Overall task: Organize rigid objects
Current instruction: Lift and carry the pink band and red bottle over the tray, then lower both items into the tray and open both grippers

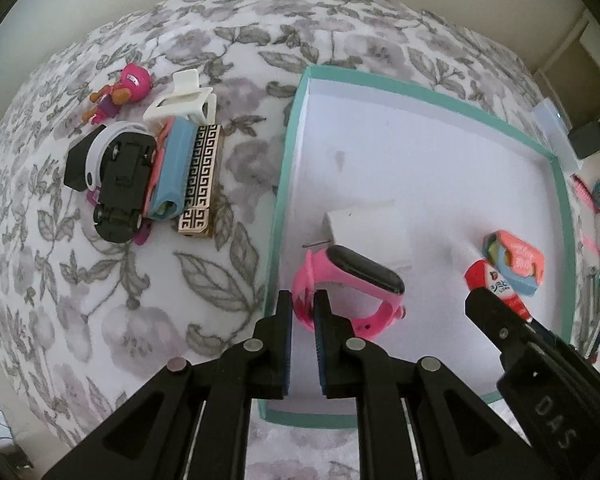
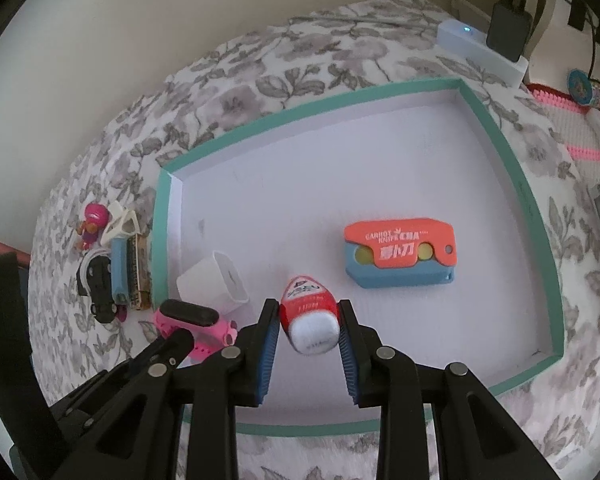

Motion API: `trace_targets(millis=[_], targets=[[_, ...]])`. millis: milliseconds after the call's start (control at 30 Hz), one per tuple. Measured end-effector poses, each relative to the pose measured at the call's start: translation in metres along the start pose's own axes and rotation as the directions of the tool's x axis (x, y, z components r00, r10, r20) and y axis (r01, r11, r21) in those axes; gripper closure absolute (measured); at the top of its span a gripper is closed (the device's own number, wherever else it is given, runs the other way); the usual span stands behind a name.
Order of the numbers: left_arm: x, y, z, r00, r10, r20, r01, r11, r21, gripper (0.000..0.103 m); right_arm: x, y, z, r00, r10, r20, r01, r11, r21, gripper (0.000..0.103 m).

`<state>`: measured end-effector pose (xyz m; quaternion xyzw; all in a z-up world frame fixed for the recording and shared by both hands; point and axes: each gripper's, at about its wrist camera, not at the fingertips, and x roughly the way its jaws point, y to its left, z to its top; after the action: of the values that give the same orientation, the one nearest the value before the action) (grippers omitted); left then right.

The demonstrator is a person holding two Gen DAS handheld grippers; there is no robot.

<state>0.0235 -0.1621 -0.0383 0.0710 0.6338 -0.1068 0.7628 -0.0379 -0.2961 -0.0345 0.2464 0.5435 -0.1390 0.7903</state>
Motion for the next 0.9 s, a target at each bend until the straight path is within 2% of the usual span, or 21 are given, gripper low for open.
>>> trace_targets(millis=[133, 467, 533, 600, 700, 767, 800, 833, 900], targets=[[0.001, 0.001, 0.000, 1.000, -0.002, -0.006, 0.002, 1.000, 0.000, 0.091, 0.008, -0.002, -0.001, 1.000, -0.007, -0.029, 0.007, 1.000, 0.007, 0.071], [-0.002, 0.002, 0.000, 0.999, -0.034, -0.012, 0.034, 0.999, -0.017, 0.090, 0.005, 0.001, 0.000, 0.999, -0.037, -0.010, 0.037, 0.999, -0.004, 0.071], [-0.005, 0.004, 0.002, 0.999, -0.048, -0.005, 0.048, 0.999, -0.018, 0.079, 0.001, 0.003, 0.001, 0.999, -0.035, 0.001, 0.035, 0.999, -0.006, 0.071], [-0.008, 0.006, 0.002, 0.996, -0.083, -0.008, 0.083, 0.996, -0.033, 0.073, -0.003, 0.005, 0.002, 0.999, -0.029, 0.015, 0.029, 1.000, -0.006, 0.071], [-0.011, 0.010, 0.003, 0.995, -0.097, -0.001, 0.097, 0.995, -0.037, 0.071, -0.010, 0.007, 0.003, 0.999, -0.027, 0.038, 0.028, 1.000, -0.010, 0.071], [-0.017, 0.012, 0.004, 0.995, -0.098, 0.009, 0.099, 0.994, -0.038, 0.070, -0.012, 0.009, 0.003, 0.998, -0.027, 0.051, 0.028, 1.000, -0.014, 0.071], [-0.020, 0.014, 0.005, 0.995, -0.093, 0.018, 0.094, 0.995, -0.038, 0.066, -0.014, 0.010, 0.003, 0.998, -0.023, 0.058, 0.024, 1.000, -0.014, 0.071], [-0.022, 0.014, 0.005, 0.996, -0.085, 0.025, 0.086, 0.996, -0.037, 0.058, -0.016, 0.011, 0.004, 0.998, -0.017, 0.064, 0.018, 1.000, -0.014, 0.071], [-0.029, 0.019, 0.007, 0.996, -0.068, 0.054, 0.070, 0.997, -0.039, 0.055, -0.018, 0.014, 0.004, 0.997, -0.012, 0.073, 0.014, 1.000, -0.020, 0.071]])
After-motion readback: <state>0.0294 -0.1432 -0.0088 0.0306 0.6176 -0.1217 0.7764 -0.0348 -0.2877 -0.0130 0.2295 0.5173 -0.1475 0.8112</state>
